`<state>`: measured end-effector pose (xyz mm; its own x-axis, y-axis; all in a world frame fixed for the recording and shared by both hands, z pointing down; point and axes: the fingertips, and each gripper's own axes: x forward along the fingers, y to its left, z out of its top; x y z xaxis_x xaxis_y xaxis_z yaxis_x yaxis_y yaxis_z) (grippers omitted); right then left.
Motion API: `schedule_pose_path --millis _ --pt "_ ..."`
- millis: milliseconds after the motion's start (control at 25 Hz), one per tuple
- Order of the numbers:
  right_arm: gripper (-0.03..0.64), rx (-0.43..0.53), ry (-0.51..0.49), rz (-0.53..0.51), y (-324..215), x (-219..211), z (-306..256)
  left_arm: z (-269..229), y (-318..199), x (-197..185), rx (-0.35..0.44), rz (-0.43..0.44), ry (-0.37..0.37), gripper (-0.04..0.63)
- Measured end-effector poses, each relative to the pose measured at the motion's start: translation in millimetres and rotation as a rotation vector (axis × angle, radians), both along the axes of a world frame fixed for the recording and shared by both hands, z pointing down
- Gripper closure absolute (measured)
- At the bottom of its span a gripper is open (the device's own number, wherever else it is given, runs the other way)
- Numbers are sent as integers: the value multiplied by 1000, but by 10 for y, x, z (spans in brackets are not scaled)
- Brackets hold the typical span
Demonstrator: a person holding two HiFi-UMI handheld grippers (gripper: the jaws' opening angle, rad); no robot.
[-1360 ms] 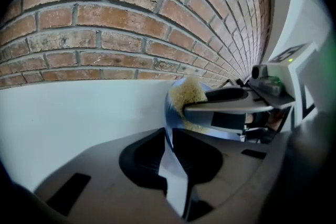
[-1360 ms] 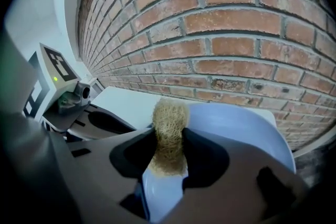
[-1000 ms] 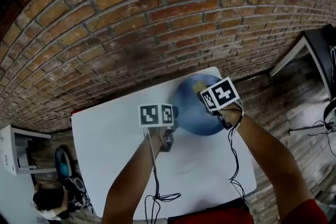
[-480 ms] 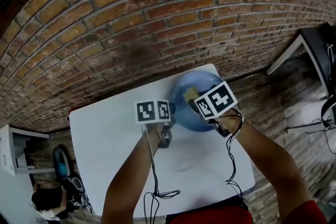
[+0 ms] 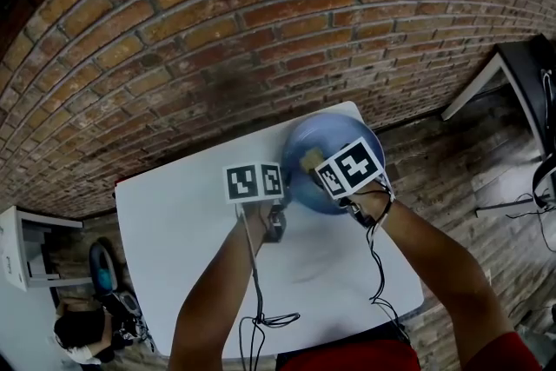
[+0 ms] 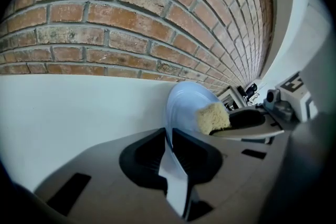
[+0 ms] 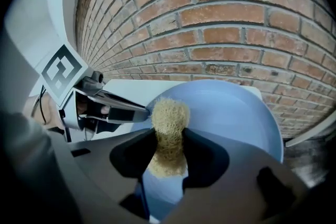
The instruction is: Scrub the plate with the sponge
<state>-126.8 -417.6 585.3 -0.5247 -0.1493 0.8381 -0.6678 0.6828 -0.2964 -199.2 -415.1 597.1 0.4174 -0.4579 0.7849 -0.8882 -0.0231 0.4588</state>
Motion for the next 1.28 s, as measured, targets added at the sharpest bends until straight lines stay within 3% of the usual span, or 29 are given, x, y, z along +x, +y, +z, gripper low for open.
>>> schedule_pose_path --millis 360,520,720,880,1040,1280 --pt "454 66 138 138 -341 955 14 5 -5 -10 5 0 -11 543" --pt "454 52 83 114 -166 818 -76 1 -2 -8 6 -1 -19 543" --pt "454 -7 -28 -26 310 141 -172 2 2 -7 7 -14 -14 543" --pt "454 -33 -30 -90 542 -160 -76 4 2 -2 6 -13 -17 543" --pt "454 -7 22 -66 409 51 13 -2 -7 23 12 -10 -24 543" --pt "454 31 125 39 69 756 35 2 -1 2 12 -11 -31 544"
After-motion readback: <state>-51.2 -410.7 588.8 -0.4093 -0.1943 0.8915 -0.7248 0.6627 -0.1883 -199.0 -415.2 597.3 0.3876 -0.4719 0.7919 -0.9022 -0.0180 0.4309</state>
